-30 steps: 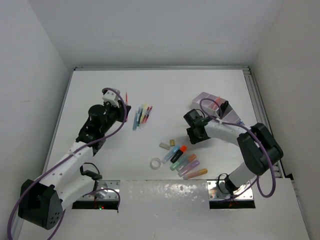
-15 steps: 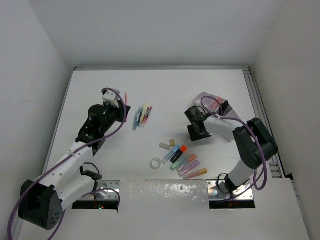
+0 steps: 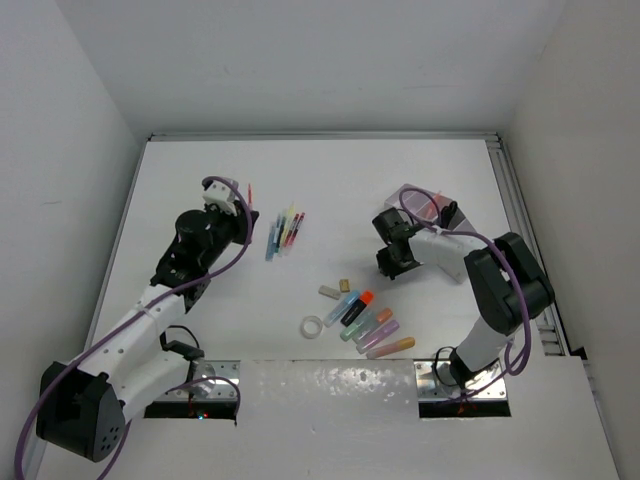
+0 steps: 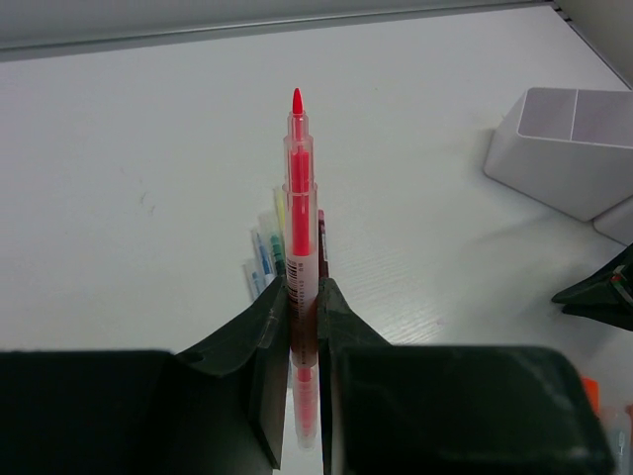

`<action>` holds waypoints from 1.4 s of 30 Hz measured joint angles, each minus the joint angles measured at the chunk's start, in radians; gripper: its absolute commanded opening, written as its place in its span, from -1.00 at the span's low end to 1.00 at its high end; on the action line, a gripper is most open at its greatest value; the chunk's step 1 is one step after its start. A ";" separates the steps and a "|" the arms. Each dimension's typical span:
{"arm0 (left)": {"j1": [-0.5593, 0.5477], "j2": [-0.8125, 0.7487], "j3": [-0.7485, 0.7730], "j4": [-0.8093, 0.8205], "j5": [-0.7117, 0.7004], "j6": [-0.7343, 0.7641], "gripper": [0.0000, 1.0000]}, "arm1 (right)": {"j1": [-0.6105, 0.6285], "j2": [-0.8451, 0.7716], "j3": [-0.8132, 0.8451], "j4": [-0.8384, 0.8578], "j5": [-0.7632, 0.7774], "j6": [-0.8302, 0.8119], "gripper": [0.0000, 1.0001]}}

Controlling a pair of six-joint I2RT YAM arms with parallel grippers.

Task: Sort the stationery into containers
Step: Close the pen cap on the pen.

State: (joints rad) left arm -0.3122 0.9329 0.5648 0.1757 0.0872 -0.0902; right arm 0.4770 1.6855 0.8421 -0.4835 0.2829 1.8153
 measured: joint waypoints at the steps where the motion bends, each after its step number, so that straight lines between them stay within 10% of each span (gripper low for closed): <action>1: 0.000 -0.002 -0.001 0.000 -0.001 0.002 -0.94 | 0.000 0.000 0.000 0.002 0.002 -0.019 -0.93; 24: 0.000 0.020 -0.010 0.000 0.324 0.103 -1.00 | 0.245 -0.188 0.242 0.367 0.172 -1.212 -1.00; 42: 0.000 0.049 -0.002 0.015 0.540 0.006 -1.00 | 0.439 -0.187 0.361 0.738 0.093 -1.395 -1.00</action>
State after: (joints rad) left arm -0.3122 0.9821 0.5629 0.1909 0.6273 -0.0845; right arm 0.9157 1.4986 1.2034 0.2543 0.3759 0.4198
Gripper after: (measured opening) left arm 0.109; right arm 0.042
